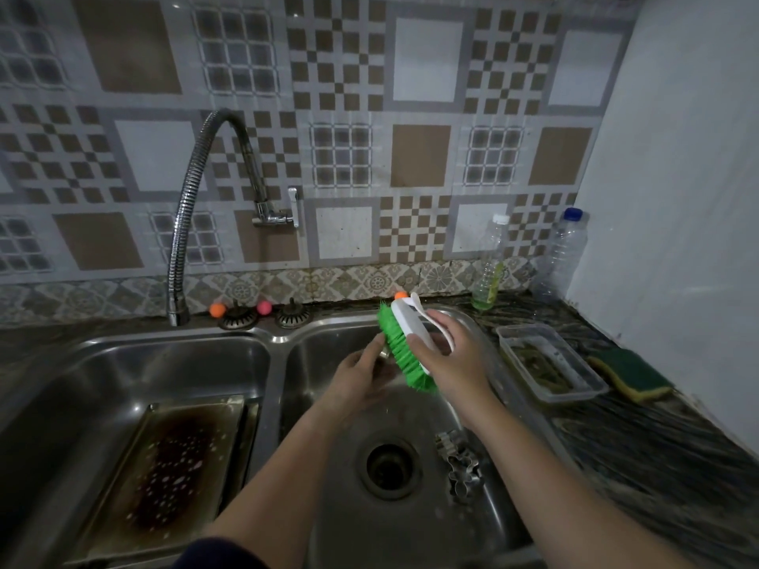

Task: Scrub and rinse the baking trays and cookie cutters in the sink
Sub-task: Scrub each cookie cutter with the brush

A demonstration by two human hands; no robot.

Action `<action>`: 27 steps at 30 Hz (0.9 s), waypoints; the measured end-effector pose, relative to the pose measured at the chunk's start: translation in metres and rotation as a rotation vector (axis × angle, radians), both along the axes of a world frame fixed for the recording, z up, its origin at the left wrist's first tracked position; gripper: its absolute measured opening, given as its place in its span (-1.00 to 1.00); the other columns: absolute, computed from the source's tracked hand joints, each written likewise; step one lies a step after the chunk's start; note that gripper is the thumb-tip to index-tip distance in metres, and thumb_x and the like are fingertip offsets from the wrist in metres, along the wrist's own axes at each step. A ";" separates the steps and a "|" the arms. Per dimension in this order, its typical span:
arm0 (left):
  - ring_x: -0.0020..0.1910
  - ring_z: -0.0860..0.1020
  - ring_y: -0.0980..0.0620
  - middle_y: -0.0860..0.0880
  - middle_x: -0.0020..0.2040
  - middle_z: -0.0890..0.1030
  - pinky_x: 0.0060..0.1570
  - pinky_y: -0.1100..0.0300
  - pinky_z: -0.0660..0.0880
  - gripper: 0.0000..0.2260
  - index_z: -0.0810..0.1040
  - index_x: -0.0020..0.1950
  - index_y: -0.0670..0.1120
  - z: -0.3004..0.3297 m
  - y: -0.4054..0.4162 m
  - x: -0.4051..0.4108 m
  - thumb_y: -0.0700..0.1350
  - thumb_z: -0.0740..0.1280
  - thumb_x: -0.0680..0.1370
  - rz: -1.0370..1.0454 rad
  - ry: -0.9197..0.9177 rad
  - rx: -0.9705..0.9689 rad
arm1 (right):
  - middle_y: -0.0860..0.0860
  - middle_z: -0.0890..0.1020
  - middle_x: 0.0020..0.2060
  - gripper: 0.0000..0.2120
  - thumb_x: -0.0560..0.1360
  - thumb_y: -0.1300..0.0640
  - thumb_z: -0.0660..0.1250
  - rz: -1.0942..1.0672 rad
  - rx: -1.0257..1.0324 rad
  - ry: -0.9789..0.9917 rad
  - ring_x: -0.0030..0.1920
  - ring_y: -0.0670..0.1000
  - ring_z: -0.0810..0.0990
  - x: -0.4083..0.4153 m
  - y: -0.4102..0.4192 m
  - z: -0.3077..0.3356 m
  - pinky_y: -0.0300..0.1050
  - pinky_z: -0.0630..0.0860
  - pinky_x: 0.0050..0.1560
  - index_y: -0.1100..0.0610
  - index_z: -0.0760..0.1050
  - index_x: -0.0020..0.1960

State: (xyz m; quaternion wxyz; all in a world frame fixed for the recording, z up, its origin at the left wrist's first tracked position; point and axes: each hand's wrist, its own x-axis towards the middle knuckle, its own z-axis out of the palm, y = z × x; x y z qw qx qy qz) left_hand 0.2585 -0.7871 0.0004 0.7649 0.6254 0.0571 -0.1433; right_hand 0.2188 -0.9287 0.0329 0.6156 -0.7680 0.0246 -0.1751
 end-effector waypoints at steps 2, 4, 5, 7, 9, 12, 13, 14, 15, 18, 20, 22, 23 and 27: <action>0.01 0.64 -0.13 -0.09 -0.09 0.68 0.06 0.03 0.49 -0.63 0.58 0.03 -0.09 0.003 -0.007 -0.006 0.20 0.25 0.54 -0.021 0.080 -0.024 | -0.13 0.51 0.18 -0.55 0.46 0.04 0.42 -0.011 -0.023 0.015 0.16 -0.09 0.52 0.003 0.004 0.007 -0.11 0.53 0.06 -0.05 0.43 0.32; -0.03 0.59 -0.15 -0.12 -0.09 0.62 -0.01 0.05 0.46 -0.61 0.56 -0.04 -0.11 0.004 -0.013 -0.005 0.22 0.22 0.55 0.032 0.176 -0.125 | -0.16 0.50 0.14 -0.53 0.45 0.03 0.42 -0.019 -0.073 -0.004 0.18 -0.09 0.52 0.000 0.007 0.010 -0.09 0.52 0.11 -0.04 0.43 0.33; -0.03 0.57 -0.14 -0.14 -0.08 0.60 0.00 0.04 0.46 -0.58 0.54 -0.03 -0.13 0.006 -0.014 -0.003 0.23 0.21 0.55 0.063 0.223 -0.190 | -0.18 0.51 0.13 -0.54 0.45 0.03 0.42 -0.016 -0.106 -0.026 0.18 -0.10 0.51 -0.004 0.009 0.009 -0.13 0.50 0.12 -0.05 0.43 0.33; 0.02 0.58 -0.15 -0.19 0.00 0.62 0.10 -0.04 0.51 -0.50 0.53 0.09 -0.18 0.010 -0.011 0.003 0.26 0.20 0.54 0.101 0.288 -0.311 | -0.21 0.51 0.16 -0.52 0.44 0.04 0.42 -0.004 -0.201 -0.084 0.17 -0.17 0.48 -0.016 0.012 0.005 -0.24 0.45 0.12 -0.05 0.43 0.34; 0.10 0.58 -0.21 -0.26 0.14 0.60 0.05 -0.11 0.54 -0.41 0.50 0.25 -0.21 0.010 -0.007 0.010 0.28 0.16 0.55 0.080 0.335 -0.394 | -0.24 0.50 0.20 -0.49 0.44 0.03 0.42 0.035 -0.289 -0.119 0.16 -0.23 0.45 -0.025 0.016 0.000 -0.35 0.41 0.09 -0.07 0.41 0.37; 0.13 0.56 -0.20 -0.28 0.18 0.57 -0.07 -0.07 0.53 -0.42 0.49 0.28 -0.21 0.011 -0.008 0.008 0.24 0.04 0.60 0.052 0.354 -0.448 | -0.24 0.50 0.21 -0.50 0.45 0.03 0.42 0.041 -0.266 -0.098 0.17 -0.22 0.45 -0.023 0.021 0.002 -0.50 0.34 0.00 -0.08 0.41 0.36; 0.09 0.57 -0.19 -0.27 0.13 0.59 -0.09 -0.04 0.52 -0.45 0.51 0.24 -0.21 0.014 -0.009 0.005 0.21 0.03 0.60 0.059 0.340 -0.452 | -0.23 0.51 0.20 -0.51 0.45 0.03 0.42 0.032 -0.247 -0.094 0.17 -0.22 0.46 -0.020 0.020 0.005 -0.51 0.33 -0.01 -0.07 0.42 0.35; 0.01 0.58 -0.18 -0.25 0.03 0.61 -0.11 -0.03 0.52 -0.48 0.54 0.15 -0.21 0.016 -0.010 0.003 0.18 0.04 0.61 0.068 0.333 -0.445 | -0.23 0.51 0.19 -0.52 0.45 0.04 0.42 0.020 -0.240 -0.098 0.17 -0.21 0.46 -0.019 0.019 0.006 -0.49 0.35 0.00 -0.07 0.43 0.35; -0.08 0.57 -0.18 -0.24 -0.09 0.61 -0.14 -0.01 0.51 -0.52 0.55 0.02 -0.21 0.018 -0.010 0.002 0.16 0.05 0.61 0.094 0.332 -0.446 | -0.24 0.52 0.18 -0.52 0.44 0.04 0.42 0.009 -0.241 -0.107 0.16 -0.21 0.47 -0.020 0.017 0.007 -0.43 0.37 0.03 -0.06 0.44 0.34; -0.07 0.53 -0.20 -0.27 -0.14 0.60 0.03 -0.06 0.46 -0.53 0.51 0.02 -0.22 0.026 -0.008 0.003 0.17 0.07 0.60 0.126 0.340 -0.498 | -0.27 0.50 0.18 -0.51 0.44 0.03 0.43 0.029 -0.275 -0.113 0.16 -0.21 0.47 -0.029 0.011 0.000 -0.27 0.43 0.11 -0.07 0.43 0.34; 0.22 0.48 -0.21 -0.28 0.20 0.54 0.29 -0.05 0.33 -0.45 0.44 0.31 -0.24 0.027 -0.005 -0.002 0.19 0.08 0.59 0.062 0.332 -0.520 | -0.27 0.50 0.15 -0.51 0.43 0.05 0.44 0.059 -0.329 -0.093 0.14 -0.20 0.48 -0.032 0.008 -0.007 -0.28 0.45 0.09 -0.08 0.43 0.34; 0.38 0.38 -0.19 -0.20 0.38 0.43 0.35 -0.05 0.31 -0.45 0.32 0.45 -0.19 0.025 -0.003 -0.004 0.15 0.11 0.60 0.097 0.281 -0.503 | -0.22 0.51 0.14 -0.50 0.44 0.05 0.43 -0.007 -0.313 -0.060 0.12 -0.14 0.51 -0.028 0.002 -0.006 -0.23 0.49 0.06 -0.06 0.43 0.35; 0.37 0.39 -0.19 -0.20 0.39 0.41 0.34 -0.07 0.33 -0.46 0.30 0.46 -0.20 0.024 -0.001 -0.006 0.13 0.12 0.61 0.104 0.247 -0.506 | -0.20 0.51 0.14 -0.50 0.44 0.04 0.43 -0.041 -0.294 -0.056 0.11 -0.12 0.51 -0.024 -0.001 -0.004 -0.19 0.51 0.05 -0.05 0.42 0.36; 0.21 0.50 -0.17 -0.28 0.28 0.50 0.16 0.00 0.44 -0.49 0.37 0.38 -0.28 0.024 0.005 -0.013 0.09 0.05 0.64 -0.001 0.158 -0.447 | -0.19 0.51 0.17 -0.47 0.42 0.01 0.44 0.075 -0.451 -0.114 0.14 -0.13 0.48 -0.014 -0.005 0.003 -0.16 0.48 0.09 -0.09 0.41 0.36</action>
